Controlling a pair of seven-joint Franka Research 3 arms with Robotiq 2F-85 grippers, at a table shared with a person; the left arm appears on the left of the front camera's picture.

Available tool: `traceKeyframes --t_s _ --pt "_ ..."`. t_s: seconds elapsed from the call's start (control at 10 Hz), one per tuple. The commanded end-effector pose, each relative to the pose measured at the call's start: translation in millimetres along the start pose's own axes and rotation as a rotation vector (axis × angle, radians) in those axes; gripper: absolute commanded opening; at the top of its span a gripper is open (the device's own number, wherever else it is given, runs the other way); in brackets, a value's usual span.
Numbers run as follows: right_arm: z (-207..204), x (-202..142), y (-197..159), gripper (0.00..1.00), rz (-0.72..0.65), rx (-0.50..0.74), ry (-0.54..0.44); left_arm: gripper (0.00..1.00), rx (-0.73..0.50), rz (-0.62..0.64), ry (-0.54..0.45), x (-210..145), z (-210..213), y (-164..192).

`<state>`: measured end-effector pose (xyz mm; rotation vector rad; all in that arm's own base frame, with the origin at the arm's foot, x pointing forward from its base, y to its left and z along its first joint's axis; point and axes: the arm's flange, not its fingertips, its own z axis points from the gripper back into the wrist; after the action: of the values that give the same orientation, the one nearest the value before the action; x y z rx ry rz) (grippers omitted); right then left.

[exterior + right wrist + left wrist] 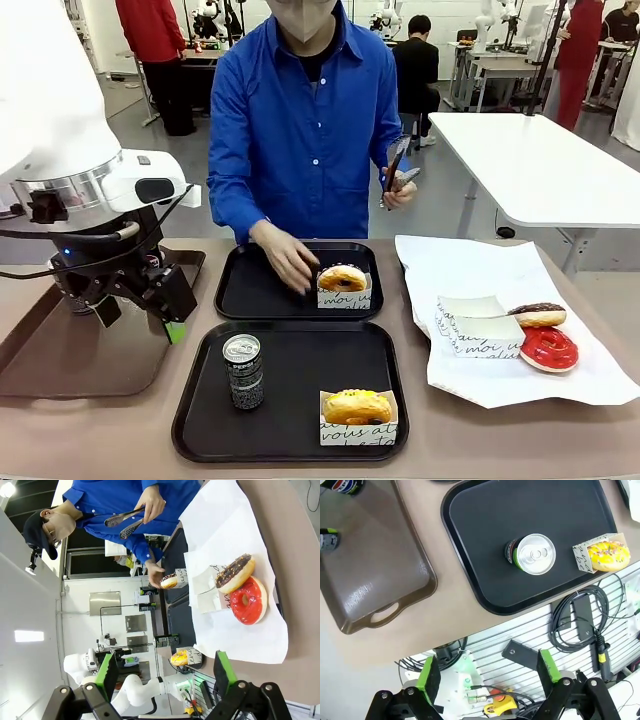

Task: Set up donuts and drinks on trays.
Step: Pick up one Pepsi coke from the Handle tray and place it on the Flat Tray without a Pepsi coke.

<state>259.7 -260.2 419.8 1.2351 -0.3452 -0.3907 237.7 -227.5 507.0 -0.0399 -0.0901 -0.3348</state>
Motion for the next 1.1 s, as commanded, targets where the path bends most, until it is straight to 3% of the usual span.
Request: traceKeyframes --t_s 0.0,0.1,0.3,0.6,0.8,1.0 --pt "0.0 1.6 -1.0 1.00 0.010 0.018 -0.005 1.00 -0.010 0.009 -0.002 3.5 0.8 -2.4" --pt "0.0 1.6 -1.0 1.00 0.010 0.018 -0.005 1.00 0.000 0.000 0.000 0.0 0.0 0.0" --pt "0.0 1.6 -1.0 1.00 0.010 0.018 -0.005 1.00 -0.048 0.175 -0.040 66.5 24.5 38.7" --pt "0.0 1.6 -1.0 1.00 0.010 0.018 -0.005 1.00 0.018 0.467 -0.104 136.6 48.2 182.3" --pt "0.0 1.6 -1.0 1.00 0.010 0.018 -0.005 1.00 0.051 0.503 -0.117 144.6 53.6 251.4" --pt "0.0 1.6 -1.0 1.00 0.010 0.018 -0.005 1.00 0.028 0.484 -0.131 122.5 43.3 293.1"
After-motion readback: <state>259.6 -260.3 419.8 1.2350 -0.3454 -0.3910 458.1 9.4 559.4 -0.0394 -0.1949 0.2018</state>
